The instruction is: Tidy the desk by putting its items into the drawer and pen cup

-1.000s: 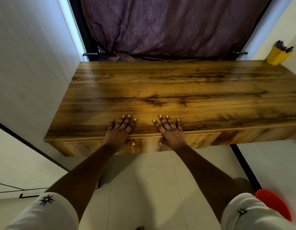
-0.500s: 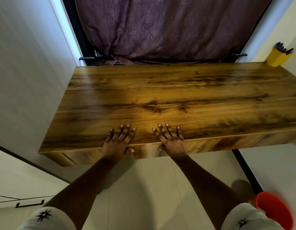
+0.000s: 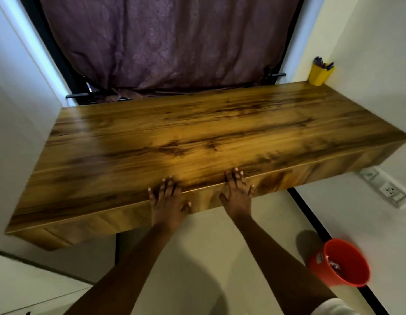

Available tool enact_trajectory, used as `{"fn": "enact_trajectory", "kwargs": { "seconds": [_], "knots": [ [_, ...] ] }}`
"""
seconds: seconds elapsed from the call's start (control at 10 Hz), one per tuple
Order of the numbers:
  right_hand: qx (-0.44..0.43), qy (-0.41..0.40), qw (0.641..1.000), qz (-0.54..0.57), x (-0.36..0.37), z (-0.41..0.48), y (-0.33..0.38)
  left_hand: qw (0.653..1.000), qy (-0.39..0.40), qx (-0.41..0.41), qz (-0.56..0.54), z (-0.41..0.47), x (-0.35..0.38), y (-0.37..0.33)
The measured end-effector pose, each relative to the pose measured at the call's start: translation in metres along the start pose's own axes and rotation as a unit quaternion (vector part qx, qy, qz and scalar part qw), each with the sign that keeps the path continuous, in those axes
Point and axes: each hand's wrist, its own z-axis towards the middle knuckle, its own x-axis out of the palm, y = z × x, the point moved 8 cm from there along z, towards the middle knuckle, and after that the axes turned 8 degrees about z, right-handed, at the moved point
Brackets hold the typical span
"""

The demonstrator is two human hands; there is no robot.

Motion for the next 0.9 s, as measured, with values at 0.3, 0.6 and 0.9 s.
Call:
{"fn": "enact_trajectory", "kwargs": {
  "seconds": [0.3, 0.6, 0.9],
  "knots": [
    [-0.133, 0.1, 0.961, -0.22, -0.076, 0.078, -0.117, 0.991, 0.045, 0.084, 0.093, 0.077, 0.014, -0.135],
    [-0.241, 0.163, 0.929, -0.228, -0.086, 0.119, -0.171, 0.986, 0.064, 0.087, 0.126, 0.1, 0.026, -0.185],
    [-0.301, 0.167, 0.931, -0.124, -0.107, 0.14, -0.152, 0.99, 0.113, -0.026, -0.074, 0.118, 0.006, -0.174]
  ]
}}
